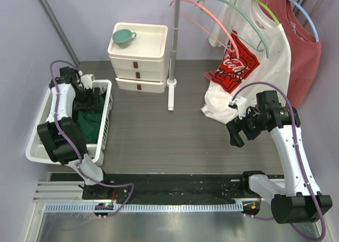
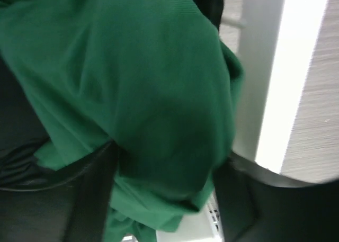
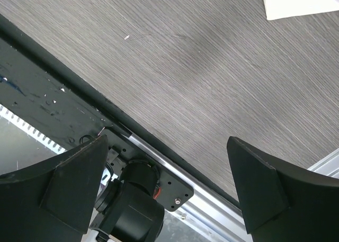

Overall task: Place the t-shirt on the hanger
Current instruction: Pick up the T-shirt and place it in the bin.

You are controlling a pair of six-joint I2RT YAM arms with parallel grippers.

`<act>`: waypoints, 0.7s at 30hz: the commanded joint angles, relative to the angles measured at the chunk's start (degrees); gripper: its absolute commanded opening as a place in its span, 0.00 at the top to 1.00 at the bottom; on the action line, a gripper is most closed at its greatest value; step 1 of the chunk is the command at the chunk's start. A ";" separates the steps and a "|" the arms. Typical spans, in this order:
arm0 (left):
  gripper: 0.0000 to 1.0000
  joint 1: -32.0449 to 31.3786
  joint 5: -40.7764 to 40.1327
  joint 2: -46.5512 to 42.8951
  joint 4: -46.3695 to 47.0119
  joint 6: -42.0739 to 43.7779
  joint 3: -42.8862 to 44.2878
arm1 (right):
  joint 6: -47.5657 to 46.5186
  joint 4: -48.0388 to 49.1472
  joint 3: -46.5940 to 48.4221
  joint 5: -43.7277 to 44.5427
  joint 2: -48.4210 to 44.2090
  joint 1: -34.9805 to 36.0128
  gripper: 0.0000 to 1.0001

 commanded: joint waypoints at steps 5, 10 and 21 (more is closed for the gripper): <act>1.00 1.04 6.19 -3.85 2.13 -0.33 2.30 | 1.23 1.81 1.78 -0.65 -3.63 0.30 0.00; 1.00 2.36 10.08 -11.42 0.19 -5.07 15.98 | 4.30 2.68 4.24 -3.01 -6.18 0.39 0.00; 1.00 1.40 26.24 -15.65 13.35 -34.55 41.67 | 5.72 2.60 10.84 -7.95 -5.92 0.13 0.00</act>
